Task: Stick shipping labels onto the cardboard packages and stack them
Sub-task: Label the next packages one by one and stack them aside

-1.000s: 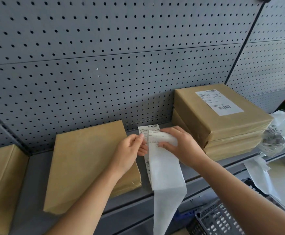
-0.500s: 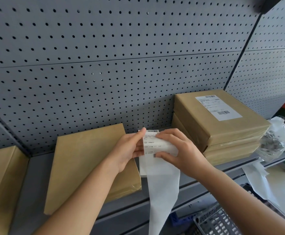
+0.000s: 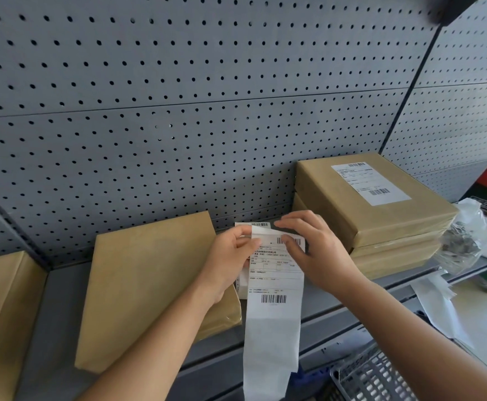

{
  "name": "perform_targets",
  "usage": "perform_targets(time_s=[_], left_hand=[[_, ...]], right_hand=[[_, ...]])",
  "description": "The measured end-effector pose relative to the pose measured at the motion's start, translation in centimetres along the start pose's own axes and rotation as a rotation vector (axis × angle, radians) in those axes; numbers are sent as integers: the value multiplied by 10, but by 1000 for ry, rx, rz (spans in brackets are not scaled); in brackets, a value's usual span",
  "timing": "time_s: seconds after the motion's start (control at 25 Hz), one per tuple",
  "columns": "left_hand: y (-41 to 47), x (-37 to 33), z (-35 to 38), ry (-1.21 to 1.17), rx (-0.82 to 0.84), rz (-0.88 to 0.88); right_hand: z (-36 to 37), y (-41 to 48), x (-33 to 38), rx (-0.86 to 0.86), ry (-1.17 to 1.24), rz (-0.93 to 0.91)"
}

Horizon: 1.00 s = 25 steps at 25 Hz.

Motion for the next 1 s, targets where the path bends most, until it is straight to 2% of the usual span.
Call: perform_targets(time_s=[0.2,0.4,0.52,0.84,1.0], left_hand=[[2,2,3,-19,0,12],[-2,0,5,-246,58,-66],[1,1,4,-297,39,-118],[5,7,2,-314,15,-285],[5,8,3,-293,-13,-305]], right_hand=[[9,14,12,49,-63,-62],[10,13,15,60,-41,-73],[10,12,16,37,-65,-90],[8,9,21,-19,-95,-162],[7,7,21,-26,-117,-193]])
Point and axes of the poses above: each hand's wrist, its own y-axis towards the middle knuckle, its own z-axis out of the palm, x = y × z, the point moved 6 cm from there along y, towards the middle knuckle, and after that the axes turned 8 degrees about y, right-handed, at the moved point
